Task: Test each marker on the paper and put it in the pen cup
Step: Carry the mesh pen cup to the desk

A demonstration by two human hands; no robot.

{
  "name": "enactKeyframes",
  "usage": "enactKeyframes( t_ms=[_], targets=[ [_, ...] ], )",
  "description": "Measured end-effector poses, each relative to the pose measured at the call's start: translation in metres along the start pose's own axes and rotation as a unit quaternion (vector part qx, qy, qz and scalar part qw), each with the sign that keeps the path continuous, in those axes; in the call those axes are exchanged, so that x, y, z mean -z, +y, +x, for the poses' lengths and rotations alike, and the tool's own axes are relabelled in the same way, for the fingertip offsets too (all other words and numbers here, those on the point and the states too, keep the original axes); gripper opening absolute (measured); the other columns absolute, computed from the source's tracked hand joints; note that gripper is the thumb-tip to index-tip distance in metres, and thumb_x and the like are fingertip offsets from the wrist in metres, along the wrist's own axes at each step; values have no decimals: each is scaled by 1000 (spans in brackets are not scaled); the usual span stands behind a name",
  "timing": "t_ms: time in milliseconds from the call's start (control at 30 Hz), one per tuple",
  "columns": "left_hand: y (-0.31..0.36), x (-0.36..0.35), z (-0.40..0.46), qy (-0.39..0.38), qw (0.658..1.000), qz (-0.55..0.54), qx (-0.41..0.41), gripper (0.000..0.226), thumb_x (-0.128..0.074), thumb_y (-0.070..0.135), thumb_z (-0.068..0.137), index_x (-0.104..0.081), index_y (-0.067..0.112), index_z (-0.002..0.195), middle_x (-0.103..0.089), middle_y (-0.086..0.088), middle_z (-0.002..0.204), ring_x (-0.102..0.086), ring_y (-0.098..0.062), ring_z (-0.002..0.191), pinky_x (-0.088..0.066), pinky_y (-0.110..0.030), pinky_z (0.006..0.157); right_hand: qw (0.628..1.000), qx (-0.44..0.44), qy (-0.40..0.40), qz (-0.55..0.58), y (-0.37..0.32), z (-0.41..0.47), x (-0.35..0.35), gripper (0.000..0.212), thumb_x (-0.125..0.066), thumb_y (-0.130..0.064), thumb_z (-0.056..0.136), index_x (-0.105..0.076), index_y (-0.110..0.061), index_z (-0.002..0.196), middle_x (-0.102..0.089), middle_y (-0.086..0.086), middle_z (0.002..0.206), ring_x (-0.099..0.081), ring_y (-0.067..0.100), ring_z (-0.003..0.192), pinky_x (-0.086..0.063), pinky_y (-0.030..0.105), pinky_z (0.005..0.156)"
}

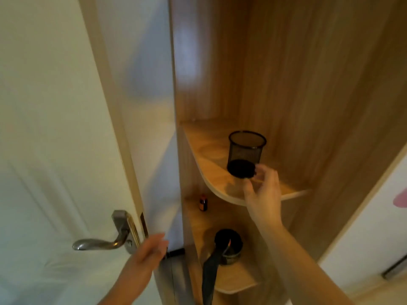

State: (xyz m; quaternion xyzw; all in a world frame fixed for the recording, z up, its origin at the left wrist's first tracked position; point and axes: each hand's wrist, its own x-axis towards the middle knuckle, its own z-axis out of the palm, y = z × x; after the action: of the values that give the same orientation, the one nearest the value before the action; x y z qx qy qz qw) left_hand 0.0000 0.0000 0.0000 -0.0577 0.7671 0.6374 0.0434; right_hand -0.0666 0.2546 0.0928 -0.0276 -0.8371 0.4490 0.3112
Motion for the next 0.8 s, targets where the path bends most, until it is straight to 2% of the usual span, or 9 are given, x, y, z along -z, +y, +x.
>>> enactKeyframes(
  t_ms=[67, 133, 233, 333, 500, 600, 700, 800],
  targets=[
    [20, -6, 16, 3, 999, -36, -19, 26, -52, 14, 90, -53, 32, 109, -61, 7, 110, -55, -16, 109, -41, -30, 89, 998, -56, -9, -1, -2, 23, -11, 64, -70, -28, 78, -38, -12, 131, -44, 5, 126, -46, 20, 116, -41, 30, 88],
    [35, -10, 18, -18, 997, -47, -56, 31, -50, 15, 91, -49, 38, 112, -57, 9, 118, -52, -7, 111, -41, -29, 93, 994, -102, -20, 16, -3, 38, -17, 91, -75, -38, 70, -23, -13, 141, -34, 8, 139, -35, 23, 128, -37, 38, 101],
    [44, -9, 26, -6, 996, -50, -73, 34, -49, 19, 91, -45, 46, 112, -53, 12, 124, -48, -5, 115, -36, -34, 102, 989, -140, -17, 35, 1, 63, -25, 108, -80, -42, 63, -15, -15, 145, -27, 7, 146, -29, 24, 135, -32, 42, 108],
    [49, -11, 27, -1, 996, -34, -85, 36, -48, 21, 92, -41, 47, 116, -49, 11, 129, -46, -9, 119, -35, -36, 104, 988, -136, -16, 64, 7, 71, -35, 105, -83, -38, 60, -22, -16, 143, -37, 2, 142, -36, 20, 131, -36, 42, 107],
    [50, -10, 22, 2, 995, 4, -98, 45, -50, 21, 90, -33, 40, 127, -42, 8, 135, -42, -12, 121, -35, -28, 95, 992, -118, -6, 49, 7, 70, -35, 97, -82, -39, 59, -30, -15, 138, -44, 1, 135, -41, 19, 126, -39, 39, 103],
    [51, -6, 18, 4, 994, 3, -107, 46, -51, 22, 89, -33, 41, 127, -43, 10, 134, -45, -9, 117, -36, -24, 92, 993, -92, -19, 73, -11, 57, -30, 92, -82, -36, 60, -33, -14, 135, -47, 0, 131, -45, 17, 121, -42, 33, 100],
    [52, 0, 6, 4, 992, -2, -124, 45, -53, 28, 85, -35, 48, 122, -47, 15, 128, -49, -4, 114, -40, -24, 91, 988, -55, -50, 133, -38, 27, -21, 85, -82, -38, 59, -38, -21, 129, -51, -6, 122, -49, 13, 114, -43, 20, 89],
    [42, 7, -12, 5, 992, 1, -123, 50, -53, 41, 75, -35, 52, 120, -47, 16, 128, -49, -4, 114, -41, -25, 90, 976, -30, -127, 173, -54, -23, -17, 87, -79, -46, 54, -38, -28, 128, -52, -11, 120, -51, 7, 112, -45, 19, 89]
  ],
)
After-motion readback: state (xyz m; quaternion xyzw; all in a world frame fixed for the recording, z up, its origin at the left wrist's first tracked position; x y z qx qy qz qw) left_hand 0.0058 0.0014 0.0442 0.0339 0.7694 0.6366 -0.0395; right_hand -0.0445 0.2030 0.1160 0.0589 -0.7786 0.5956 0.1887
